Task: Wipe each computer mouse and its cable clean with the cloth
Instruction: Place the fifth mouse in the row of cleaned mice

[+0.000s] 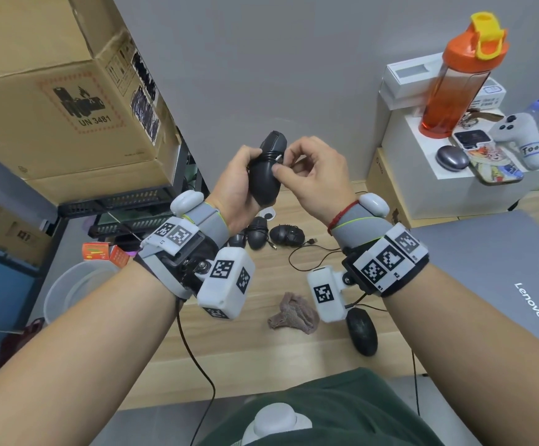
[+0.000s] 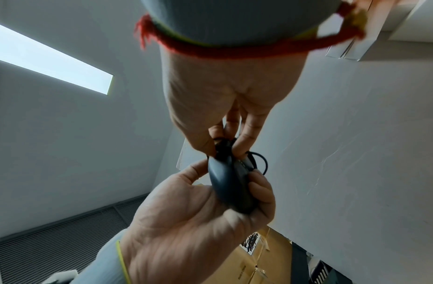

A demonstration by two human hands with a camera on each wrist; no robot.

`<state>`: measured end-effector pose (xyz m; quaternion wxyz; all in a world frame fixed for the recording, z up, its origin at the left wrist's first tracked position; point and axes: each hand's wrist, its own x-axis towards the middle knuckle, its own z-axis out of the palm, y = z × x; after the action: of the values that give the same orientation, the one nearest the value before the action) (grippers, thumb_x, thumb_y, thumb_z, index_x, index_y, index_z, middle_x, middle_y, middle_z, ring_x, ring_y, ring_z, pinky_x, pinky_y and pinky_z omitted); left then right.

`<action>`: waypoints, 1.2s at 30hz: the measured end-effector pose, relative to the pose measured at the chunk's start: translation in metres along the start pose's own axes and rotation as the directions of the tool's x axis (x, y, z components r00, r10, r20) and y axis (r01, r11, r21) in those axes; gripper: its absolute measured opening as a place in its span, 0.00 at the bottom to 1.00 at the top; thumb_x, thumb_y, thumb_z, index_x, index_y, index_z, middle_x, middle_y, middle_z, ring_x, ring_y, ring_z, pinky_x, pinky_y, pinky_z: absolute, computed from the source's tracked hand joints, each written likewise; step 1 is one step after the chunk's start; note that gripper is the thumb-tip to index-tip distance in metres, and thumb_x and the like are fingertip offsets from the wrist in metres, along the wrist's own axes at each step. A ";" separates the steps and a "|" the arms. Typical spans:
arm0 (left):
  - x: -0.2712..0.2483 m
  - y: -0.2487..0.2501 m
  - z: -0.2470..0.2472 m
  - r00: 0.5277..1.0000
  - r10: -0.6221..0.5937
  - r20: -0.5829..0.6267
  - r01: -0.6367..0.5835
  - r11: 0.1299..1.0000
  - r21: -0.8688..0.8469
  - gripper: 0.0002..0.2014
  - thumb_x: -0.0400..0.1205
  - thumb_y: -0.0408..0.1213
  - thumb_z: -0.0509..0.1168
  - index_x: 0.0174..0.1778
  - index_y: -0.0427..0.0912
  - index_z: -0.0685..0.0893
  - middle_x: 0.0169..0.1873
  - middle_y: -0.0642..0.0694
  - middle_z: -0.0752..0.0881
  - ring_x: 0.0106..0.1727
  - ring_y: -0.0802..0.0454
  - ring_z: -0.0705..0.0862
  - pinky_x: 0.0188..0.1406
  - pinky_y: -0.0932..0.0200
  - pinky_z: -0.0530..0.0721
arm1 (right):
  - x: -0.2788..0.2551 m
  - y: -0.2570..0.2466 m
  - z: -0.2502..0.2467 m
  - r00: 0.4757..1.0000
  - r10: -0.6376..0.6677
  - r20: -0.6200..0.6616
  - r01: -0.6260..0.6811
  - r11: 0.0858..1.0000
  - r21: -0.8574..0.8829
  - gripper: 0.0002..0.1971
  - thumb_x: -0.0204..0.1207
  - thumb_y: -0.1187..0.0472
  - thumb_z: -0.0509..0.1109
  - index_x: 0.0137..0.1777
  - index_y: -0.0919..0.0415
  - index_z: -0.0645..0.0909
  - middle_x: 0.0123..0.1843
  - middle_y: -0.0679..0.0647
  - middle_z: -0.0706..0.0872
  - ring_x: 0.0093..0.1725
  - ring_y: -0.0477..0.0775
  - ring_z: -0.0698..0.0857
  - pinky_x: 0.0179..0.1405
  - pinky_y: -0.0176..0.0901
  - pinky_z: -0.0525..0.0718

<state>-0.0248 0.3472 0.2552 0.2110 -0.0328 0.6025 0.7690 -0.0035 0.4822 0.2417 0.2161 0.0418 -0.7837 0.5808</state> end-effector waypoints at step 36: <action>-0.018 -0.022 -0.009 0.983 -0.180 -0.023 0.154 0.761 0.630 0.26 0.90 0.57 0.50 0.36 0.47 0.84 0.21 0.48 0.82 0.20 0.52 0.72 0.19 0.68 0.61 | 0.008 0.016 -0.005 0.936 0.179 0.304 -0.134 0.977 -0.164 0.12 0.75 0.52 0.77 0.31 0.51 0.82 0.27 0.49 0.85 0.27 0.47 0.82 0.36 0.42 0.84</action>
<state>-0.0024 0.3377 0.2382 0.2893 0.0010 0.8152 0.5018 -0.0139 0.4935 0.2318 0.0429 0.0564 -0.8481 0.5251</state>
